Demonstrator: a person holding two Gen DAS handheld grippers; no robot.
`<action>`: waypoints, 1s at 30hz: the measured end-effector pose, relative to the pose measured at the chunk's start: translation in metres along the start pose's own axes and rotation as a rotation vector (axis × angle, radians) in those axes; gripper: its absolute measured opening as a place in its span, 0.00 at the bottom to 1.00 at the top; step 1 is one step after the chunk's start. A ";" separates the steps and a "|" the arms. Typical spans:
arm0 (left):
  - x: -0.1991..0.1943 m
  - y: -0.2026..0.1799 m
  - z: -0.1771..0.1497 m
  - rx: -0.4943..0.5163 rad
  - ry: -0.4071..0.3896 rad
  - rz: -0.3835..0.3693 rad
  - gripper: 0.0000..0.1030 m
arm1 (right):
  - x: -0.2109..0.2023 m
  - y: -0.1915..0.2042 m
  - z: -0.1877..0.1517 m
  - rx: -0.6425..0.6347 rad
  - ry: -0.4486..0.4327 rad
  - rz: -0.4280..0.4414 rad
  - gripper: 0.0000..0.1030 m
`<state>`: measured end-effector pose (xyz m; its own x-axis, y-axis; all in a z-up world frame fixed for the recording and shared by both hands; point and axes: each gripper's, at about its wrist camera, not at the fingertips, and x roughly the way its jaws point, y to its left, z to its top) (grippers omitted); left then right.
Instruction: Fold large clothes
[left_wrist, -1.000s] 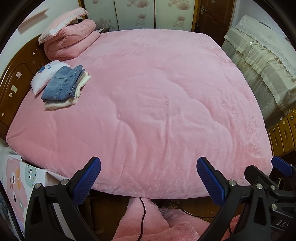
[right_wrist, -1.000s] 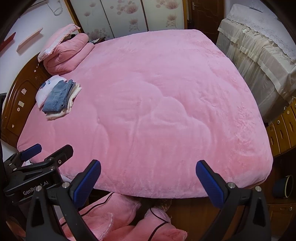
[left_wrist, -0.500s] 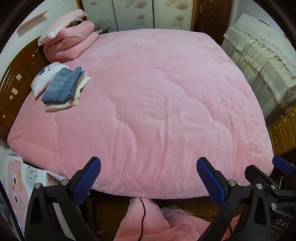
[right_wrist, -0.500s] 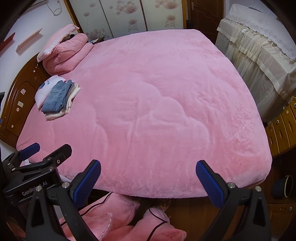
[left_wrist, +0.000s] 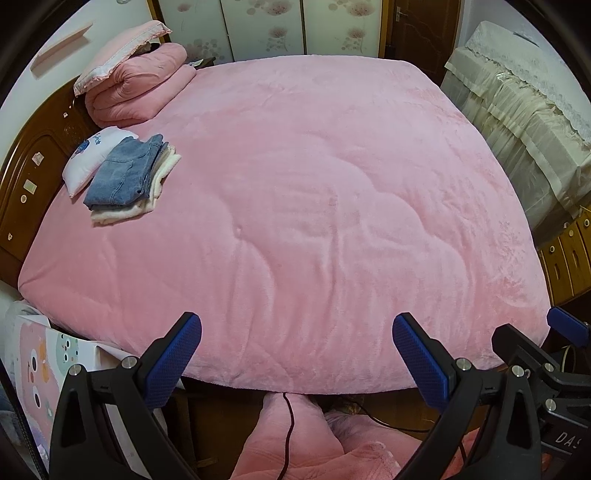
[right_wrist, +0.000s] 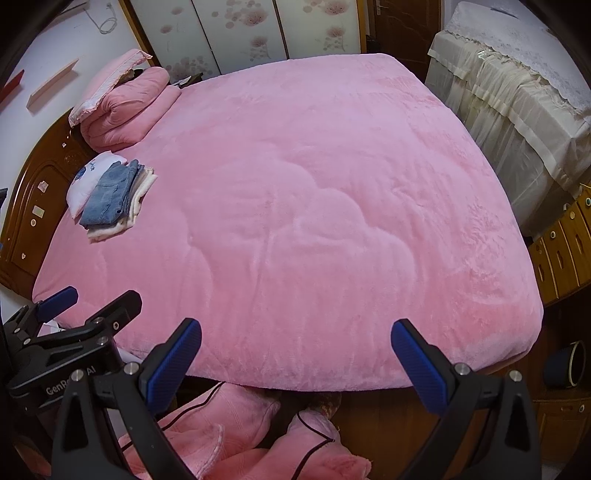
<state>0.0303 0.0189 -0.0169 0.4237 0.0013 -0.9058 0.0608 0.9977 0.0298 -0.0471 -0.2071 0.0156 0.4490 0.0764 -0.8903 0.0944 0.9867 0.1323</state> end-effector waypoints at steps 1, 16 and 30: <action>0.000 0.000 0.000 0.000 0.000 0.000 0.99 | 0.000 0.000 0.000 0.000 0.000 -0.001 1.00; -0.002 0.001 -0.001 0.002 -0.005 0.002 0.99 | 0.000 0.000 0.001 -0.001 0.000 -0.002 1.00; -0.001 0.002 -0.001 0.005 -0.004 0.003 0.99 | 0.000 -0.001 -0.001 -0.002 -0.001 -0.005 1.00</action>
<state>0.0289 0.0212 -0.0160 0.4276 0.0042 -0.9040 0.0637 0.9974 0.0348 -0.0478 -0.2078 0.0152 0.4494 0.0715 -0.8905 0.0943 0.9874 0.1269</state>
